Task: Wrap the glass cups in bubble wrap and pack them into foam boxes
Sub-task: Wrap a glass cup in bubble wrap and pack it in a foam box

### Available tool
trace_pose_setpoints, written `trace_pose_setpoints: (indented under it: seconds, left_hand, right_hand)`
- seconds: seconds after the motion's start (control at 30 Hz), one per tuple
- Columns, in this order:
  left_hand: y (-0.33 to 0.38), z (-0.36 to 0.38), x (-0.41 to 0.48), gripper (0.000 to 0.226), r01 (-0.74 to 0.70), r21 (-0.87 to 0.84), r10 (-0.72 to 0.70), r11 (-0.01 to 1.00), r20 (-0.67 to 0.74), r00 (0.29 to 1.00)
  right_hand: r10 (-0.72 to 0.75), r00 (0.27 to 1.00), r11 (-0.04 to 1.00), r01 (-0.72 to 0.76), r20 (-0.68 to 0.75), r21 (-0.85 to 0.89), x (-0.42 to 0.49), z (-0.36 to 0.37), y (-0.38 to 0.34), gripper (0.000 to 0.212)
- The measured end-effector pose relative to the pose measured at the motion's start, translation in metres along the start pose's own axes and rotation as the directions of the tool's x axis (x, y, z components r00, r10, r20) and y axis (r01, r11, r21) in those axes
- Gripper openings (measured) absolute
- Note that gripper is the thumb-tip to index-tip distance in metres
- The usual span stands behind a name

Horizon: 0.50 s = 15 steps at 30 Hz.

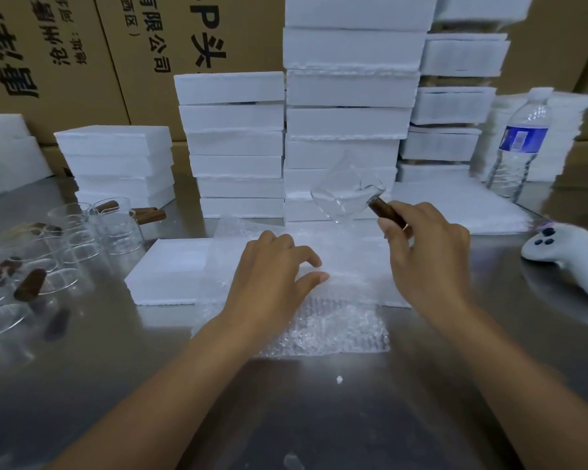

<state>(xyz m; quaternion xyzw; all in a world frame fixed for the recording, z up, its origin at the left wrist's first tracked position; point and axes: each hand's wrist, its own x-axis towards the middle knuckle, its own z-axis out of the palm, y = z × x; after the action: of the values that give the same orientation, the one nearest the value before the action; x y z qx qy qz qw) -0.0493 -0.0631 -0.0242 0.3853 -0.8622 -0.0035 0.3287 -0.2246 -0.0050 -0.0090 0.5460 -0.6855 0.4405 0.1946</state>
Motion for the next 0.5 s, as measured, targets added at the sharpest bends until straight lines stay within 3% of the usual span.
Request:
trace_pose_setpoints:
  seconds: [0.27, 0.5]
  left_hand:
    - [-0.003, -0.005, 0.001, 0.016, 0.045, 0.025, -0.042, 0.999, -0.078, 0.996]
    - [-0.028, -0.017, -0.005, 0.005, 0.261, -0.265, -0.306, 0.928, -0.145, 0.941]
  right_hand:
    - [0.004, 1.000, 0.999, -0.003, 0.020, -0.042, -0.004, -0.004, -0.007, 0.025]
    - [0.023, 1.000, 0.995, -0.024, 0.004, 0.094, -0.004, -0.002, -0.008, 0.023]
